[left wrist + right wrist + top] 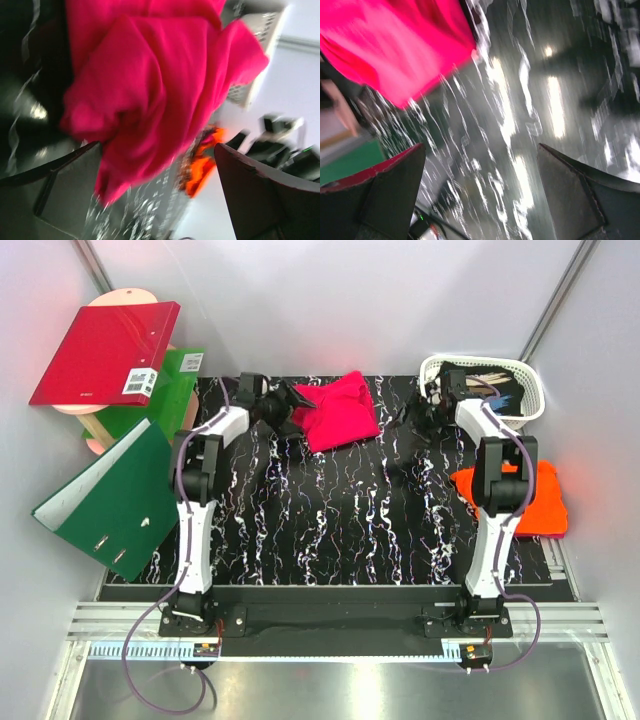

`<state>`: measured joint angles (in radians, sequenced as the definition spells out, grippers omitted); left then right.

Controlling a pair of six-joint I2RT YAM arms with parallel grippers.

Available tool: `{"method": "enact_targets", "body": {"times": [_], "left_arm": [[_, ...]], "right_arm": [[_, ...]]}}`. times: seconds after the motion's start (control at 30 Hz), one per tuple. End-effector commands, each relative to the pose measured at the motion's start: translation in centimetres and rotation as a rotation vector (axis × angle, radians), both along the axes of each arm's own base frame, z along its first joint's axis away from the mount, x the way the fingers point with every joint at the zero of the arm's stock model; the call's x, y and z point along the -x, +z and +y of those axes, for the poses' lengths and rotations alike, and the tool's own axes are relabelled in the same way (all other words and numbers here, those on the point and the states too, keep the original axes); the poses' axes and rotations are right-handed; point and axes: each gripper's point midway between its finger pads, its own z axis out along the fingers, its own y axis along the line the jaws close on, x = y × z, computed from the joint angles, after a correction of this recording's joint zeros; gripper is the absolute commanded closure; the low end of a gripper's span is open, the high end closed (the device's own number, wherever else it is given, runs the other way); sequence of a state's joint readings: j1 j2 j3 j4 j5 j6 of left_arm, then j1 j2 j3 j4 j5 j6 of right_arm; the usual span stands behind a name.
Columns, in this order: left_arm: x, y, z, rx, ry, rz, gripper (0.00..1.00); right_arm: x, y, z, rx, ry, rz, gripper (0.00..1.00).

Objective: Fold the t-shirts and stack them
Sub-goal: Smooth out wrinkles on the folded tshirt

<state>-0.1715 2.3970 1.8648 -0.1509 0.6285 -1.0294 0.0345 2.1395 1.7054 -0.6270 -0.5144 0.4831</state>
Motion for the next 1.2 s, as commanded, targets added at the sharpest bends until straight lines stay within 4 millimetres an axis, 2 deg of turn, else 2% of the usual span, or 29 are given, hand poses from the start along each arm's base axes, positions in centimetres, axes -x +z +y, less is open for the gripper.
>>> {"method": "enact_targets", "body": {"times": [0.0, 0.03, 0.1, 0.2, 0.23, 0.3, 0.33, 0.53, 0.63, 0.77, 0.9, 0.97, 1.03, 1.13, 1.17], "left_arm": [[0.1, 9.3, 4.0, -0.253, 0.020, -0.266, 0.01], [0.4, 10.0, 5.0, -0.300, 0.051, -0.263, 0.01], [0.9, 10.6, 5.9, -0.353, 0.054, -0.262, 0.01], [1.7, 10.9, 6.3, -0.386, 0.036, -0.240, 0.01], [1.9, 11.0, 6.3, -0.384, 0.027, -0.237, 0.01], [2.8, 11.5, 6.3, -0.385, 0.020, -0.234, 0.01], [3.1, 11.4, 6.4, -0.388, 0.018, -0.231, 0.01], [5.6, 9.4, 6.5, -0.395, -0.017, -0.171, 0.01], [6.3, 8.8, 6.5, -0.392, -0.024, -0.153, 0.01], [6.8, 8.7, 6.5, -0.395, -0.031, -0.147, 0.01], [6.9, 8.9, 6.4, -0.389, -0.036, -0.147, 0.01], [7.0, 8.8, 6.4, -0.381, -0.037, -0.141, 0.01], [7.1, 8.9, 6.3, -0.379, -0.042, -0.143, 0.01], [7.5, 8.8, 6.4, -0.380, -0.048, -0.142, 0.01], [7.7, 8.8, 6.4, -0.383, -0.052, -0.144, 0.01]], "right_arm": [[-5.4, 1.6, 1.7, -0.114, -0.013, -0.122, 0.00], [-5.9, 0.6, 1.9, -0.120, -0.015, -0.112, 0.00], [-7.1, 0.0, 2.2, -0.132, -0.024, -0.118, 0.00], [-8.2, -0.2, 2.7, -0.154, -0.023, -0.126, 0.00], [-8.3, -1.1, 3.1, -0.162, -0.021, -0.107, 0.00], [-8.8, -1.0, 4.1, -0.170, -0.007, -0.118, 0.00], [-8.9, -2.0, 4.5, -0.172, -0.005, -0.104, 0.00], [-9.8, -3.0, 7.9, -0.203, 0.032, -0.097, 0.00], [-9.9, -3.6, 9.1, -0.225, 0.042, -0.079, 0.03], [-9.4, -3.7, 9.9, -0.251, 0.047, -0.041, 0.08], [-8.7, -3.0, 9.6, -0.218, 0.056, -0.037, 0.07], [-8.4, -3.0, 9.3, -0.190, 0.055, -0.035, 0.00], [-8.1, -2.3, 8.6, -0.143, 0.053, -0.054, 0.00], [-7.5, -2.8, 6.7, -0.042, 0.030, -0.053, 0.00], [-7.1, -3.6, 5.7, 0.003, 0.008, -0.025, 0.00]]}}
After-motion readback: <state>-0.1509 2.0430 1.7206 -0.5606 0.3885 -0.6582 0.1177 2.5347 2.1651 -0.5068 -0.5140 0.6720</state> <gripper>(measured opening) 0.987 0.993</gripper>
